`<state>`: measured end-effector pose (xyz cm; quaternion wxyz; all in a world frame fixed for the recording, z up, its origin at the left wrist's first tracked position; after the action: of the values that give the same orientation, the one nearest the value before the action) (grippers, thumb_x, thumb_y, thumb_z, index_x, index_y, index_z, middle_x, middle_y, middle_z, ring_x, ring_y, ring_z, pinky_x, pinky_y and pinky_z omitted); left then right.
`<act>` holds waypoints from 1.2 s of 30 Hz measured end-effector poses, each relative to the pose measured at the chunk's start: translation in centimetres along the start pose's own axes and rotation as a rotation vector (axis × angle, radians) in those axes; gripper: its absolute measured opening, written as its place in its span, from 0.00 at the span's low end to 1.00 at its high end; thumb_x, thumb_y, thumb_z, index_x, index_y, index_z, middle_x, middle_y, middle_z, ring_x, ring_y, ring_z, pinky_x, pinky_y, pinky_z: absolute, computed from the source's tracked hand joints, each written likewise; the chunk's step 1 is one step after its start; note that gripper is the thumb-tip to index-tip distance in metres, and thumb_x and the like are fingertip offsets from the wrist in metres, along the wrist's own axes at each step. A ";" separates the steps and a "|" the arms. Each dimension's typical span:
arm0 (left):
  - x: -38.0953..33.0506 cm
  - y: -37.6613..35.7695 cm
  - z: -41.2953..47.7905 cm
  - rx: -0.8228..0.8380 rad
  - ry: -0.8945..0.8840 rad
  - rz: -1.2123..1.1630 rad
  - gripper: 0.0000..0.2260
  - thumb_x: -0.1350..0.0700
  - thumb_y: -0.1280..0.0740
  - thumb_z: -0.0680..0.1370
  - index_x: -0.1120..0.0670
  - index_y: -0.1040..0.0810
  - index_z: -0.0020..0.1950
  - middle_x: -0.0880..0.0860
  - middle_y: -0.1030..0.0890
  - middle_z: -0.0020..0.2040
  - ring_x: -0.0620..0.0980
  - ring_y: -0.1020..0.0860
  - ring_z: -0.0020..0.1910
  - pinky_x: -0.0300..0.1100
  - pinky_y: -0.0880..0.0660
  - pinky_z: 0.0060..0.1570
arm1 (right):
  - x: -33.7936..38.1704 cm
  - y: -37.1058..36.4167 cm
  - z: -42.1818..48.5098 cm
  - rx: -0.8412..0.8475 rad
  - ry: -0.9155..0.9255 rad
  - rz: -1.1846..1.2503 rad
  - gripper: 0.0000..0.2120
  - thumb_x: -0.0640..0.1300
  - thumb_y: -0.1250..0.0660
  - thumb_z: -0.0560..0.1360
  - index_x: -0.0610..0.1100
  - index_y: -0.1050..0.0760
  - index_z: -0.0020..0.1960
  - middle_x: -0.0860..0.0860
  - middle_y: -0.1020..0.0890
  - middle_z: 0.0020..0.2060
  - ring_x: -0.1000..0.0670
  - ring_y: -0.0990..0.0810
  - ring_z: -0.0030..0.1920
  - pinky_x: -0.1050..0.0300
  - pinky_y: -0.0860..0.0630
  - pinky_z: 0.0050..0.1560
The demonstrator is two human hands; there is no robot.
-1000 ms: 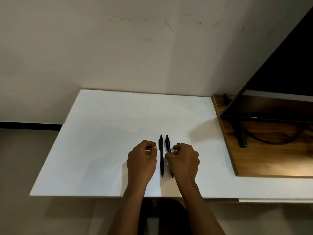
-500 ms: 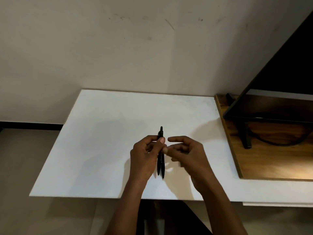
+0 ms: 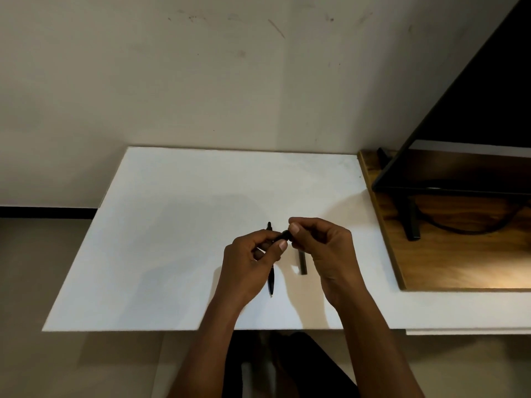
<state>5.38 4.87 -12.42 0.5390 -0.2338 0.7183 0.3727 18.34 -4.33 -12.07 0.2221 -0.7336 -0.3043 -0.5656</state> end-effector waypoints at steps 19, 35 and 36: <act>1.2 0.5 0.3 -0.019 0.076 0.044 0.08 0.52 0.33 0.80 0.46 0.15 0.55 0.45 0.18 0.37 0.42 0.24 0.36 0.30 0.33 0.35 | -1.2 1.3 1.4 -0.213 0.003 -0.012 0.03 0.41 0.28 0.76 0.42 0.16 0.48 0.47 0.13 0.38 0.48 0.13 0.42 0.55 0.17 0.49; 2.4 2.0 0.4 -0.132 0.131 -0.060 0.07 0.52 0.31 0.79 0.48 0.16 0.54 0.50 0.16 0.39 0.48 0.20 0.36 0.46 0.23 0.40 | -1.6 -2.4 2.1 -0.205 0.383 -1.280 0.09 0.39 0.29 0.69 0.51 0.18 0.34 0.53 0.19 0.32 0.49 0.28 0.49 0.57 0.52 0.44; 2.4 2.1 0.4 -0.134 0.133 -0.062 0.07 0.52 0.31 0.79 0.48 0.16 0.55 0.50 0.16 0.39 0.48 0.20 0.36 0.46 0.23 0.40 | -1.7 -2.4 2.1 -0.194 0.368 -1.264 0.09 0.39 0.29 0.70 0.51 0.17 0.35 0.53 0.18 0.33 0.49 0.28 0.50 0.57 0.52 0.44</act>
<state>3.33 6.67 -14.21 0.4844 -0.3157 0.7183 0.3870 17.88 -1.53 -14.30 -0.1708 -0.3221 -0.5808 -0.7278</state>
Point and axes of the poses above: each hand's wrist, its own z-axis towards the middle knuckle, its own y-axis out of the back of the hand, x = y × z, the point moved 6 cm from there along z, towards the middle knuckle
